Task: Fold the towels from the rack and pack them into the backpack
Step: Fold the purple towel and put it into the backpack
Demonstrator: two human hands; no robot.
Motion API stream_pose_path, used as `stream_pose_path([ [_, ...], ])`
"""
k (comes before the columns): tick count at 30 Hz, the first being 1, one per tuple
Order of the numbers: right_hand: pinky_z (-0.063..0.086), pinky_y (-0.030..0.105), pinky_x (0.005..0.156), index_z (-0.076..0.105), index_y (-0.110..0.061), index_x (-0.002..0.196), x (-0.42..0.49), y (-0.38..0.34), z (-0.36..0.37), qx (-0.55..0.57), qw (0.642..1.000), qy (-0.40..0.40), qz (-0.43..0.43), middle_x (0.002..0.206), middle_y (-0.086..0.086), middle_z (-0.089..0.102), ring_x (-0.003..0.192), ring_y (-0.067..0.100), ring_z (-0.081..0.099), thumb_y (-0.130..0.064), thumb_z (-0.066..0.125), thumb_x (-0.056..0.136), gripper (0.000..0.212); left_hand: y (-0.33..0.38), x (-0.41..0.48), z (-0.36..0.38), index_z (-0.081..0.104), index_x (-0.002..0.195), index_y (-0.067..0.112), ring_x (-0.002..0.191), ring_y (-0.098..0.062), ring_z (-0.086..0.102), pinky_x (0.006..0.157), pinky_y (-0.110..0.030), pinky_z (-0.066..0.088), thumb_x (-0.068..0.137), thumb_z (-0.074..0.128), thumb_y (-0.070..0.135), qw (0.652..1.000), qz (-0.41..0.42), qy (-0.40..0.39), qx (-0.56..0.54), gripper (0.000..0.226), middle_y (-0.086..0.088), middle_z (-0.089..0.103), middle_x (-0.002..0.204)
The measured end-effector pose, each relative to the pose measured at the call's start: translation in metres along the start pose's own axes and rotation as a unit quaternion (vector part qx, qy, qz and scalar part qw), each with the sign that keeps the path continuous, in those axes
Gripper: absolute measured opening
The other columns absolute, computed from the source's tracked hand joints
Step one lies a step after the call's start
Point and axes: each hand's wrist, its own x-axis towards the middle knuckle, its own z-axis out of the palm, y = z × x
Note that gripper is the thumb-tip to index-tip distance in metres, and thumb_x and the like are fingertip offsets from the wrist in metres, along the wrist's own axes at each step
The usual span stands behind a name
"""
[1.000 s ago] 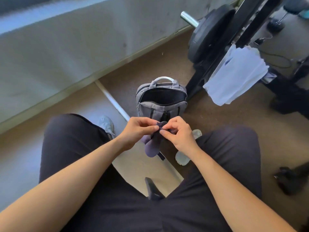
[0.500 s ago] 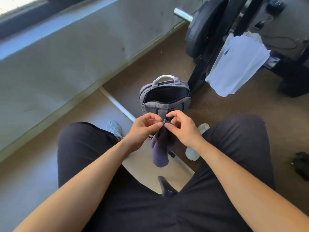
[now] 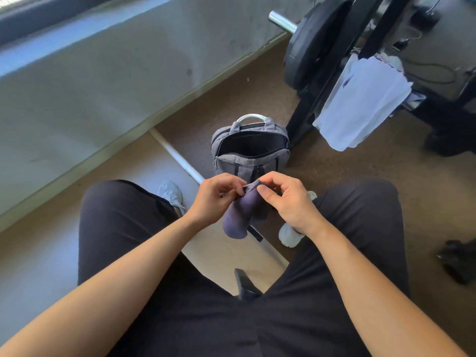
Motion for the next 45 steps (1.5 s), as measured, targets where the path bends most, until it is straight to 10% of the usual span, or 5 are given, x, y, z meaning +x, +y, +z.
stream_pose_path([
  [5,0.053,0.013,0.085,0.067,-0.024,0.109,-0.001,-0.001,-0.006,0.003,1.0,0.001,0.004,0.1,-0.012,0.071,0.099,0.003,0.065,-0.014,0.061,0.1,0.015,0.008,0.001,-0.001,0.077,0.101,0.022,0.104,-0.011,0.066,0.091,-0.019,0.05,0.081,0.058,-0.006,0.996,0.02,-0.088,0.008,0.04,-0.003,0.072,0.113],
  [20,0.05,0.015,0.077,0.068,-0.027,0.101,0.015,-0.021,-0.032,0.01,0.989,0.144,-0.036,0.084,-0.021,0.067,0.081,-0.002,0.061,-0.012,0.062,0.099,0.016,-0.016,-0.004,-0.001,0.078,0.093,0.026,0.091,-0.016,0.064,0.085,-0.044,0.05,0.089,0.058,0.058,0.91,0.048,-0.28,0.303,0.038,0.01,0.067,0.11],
  [29,0.057,0.019,0.08,0.069,-0.012,0.112,0.029,-0.051,-0.069,-0.062,0.992,0.077,-0.083,0.097,-0.001,0.071,0.092,0.01,0.066,-0.015,0.061,0.1,0.014,0.029,0.021,0.027,0.059,0.128,0.028,0.111,-0.034,0.053,0.083,-0.048,0.053,0.091,0.031,0.069,0.892,0.063,-0.151,0.42,0.062,-0.013,0.04,0.14],
  [35,0.06,0.025,0.055,0.066,-0.014,0.11,0.036,-0.058,-0.088,-0.081,0.993,0.059,-0.065,0.092,0.004,0.067,0.072,0.012,0.067,-0.012,0.058,0.101,0.012,0.041,0.046,0.039,0.063,0.078,0.008,0.073,-0.033,0.058,0.059,-0.038,0.039,0.098,0.052,0.038,0.892,0.131,-0.007,0.432,0.037,-0.011,0.057,0.089],
  [45,0.059,0.033,0.083,0.068,-0.01,0.104,0.031,-0.026,-0.086,-0.041,0.969,0.233,-0.073,0.093,-0.002,0.07,0.092,0.013,0.065,-0.014,0.057,0.101,0.012,-0.003,0.051,-0.001,0.056,0.059,0.009,0.062,-0.032,0.056,0.05,-0.035,0.045,0.09,0.053,0.039,0.916,0.183,-0.107,0.341,0.043,-0.005,0.053,0.07],
])
